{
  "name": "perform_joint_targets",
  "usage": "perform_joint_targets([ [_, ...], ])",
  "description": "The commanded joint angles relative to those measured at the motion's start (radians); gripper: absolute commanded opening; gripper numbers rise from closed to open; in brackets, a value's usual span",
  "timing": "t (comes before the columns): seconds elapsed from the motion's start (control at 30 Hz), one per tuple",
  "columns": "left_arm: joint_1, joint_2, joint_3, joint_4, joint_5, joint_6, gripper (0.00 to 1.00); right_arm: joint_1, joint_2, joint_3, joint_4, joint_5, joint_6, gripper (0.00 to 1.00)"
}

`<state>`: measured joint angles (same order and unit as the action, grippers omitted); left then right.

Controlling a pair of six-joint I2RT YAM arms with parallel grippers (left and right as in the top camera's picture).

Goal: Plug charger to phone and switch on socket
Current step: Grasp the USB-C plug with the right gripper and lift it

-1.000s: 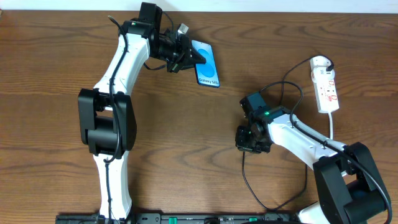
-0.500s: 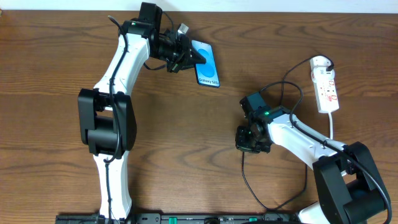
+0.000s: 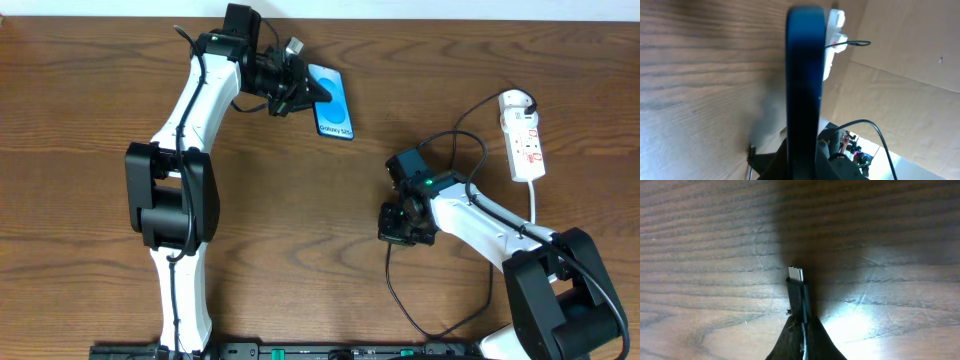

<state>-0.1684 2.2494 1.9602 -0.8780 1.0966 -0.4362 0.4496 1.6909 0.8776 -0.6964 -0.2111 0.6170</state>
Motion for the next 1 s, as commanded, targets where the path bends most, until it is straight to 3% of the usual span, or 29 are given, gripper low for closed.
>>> perform_joint_targets([
  [0.0,0.001,-0.036,0.008,0.106,0.223,0.024,0.07,0.013,0.014,0.034,-0.003,-0.071,-0.043,0.02],
  [0.17,0.000,-0.036,0.008,0.238,0.417,0.024,0.07,-0.010,0.014,0.108,-0.030,-0.185,-0.146,0.01],
  [0.37,0.000,-0.036,0.008,0.261,0.422,0.024,0.07,-0.057,0.014,0.232,-0.087,-0.239,-0.179,0.01],
  [0.53,0.000,-0.036,0.008,0.368,0.468,0.001,0.07,-0.074,0.003,0.277,-0.077,-0.373,-0.302,0.01],
  [0.8,0.000,-0.037,0.008,0.711,0.470,-0.338,0.07,-0.131,-0.005,0.303,0.039,-0.748,-0.421,0.01],
  [0.97,0.000,-0.037,0.008,0.885,0.465,-0.478,0.07,-0.171,-0.010,0.303,0.126,-0.904,-0.419,0.01],
])
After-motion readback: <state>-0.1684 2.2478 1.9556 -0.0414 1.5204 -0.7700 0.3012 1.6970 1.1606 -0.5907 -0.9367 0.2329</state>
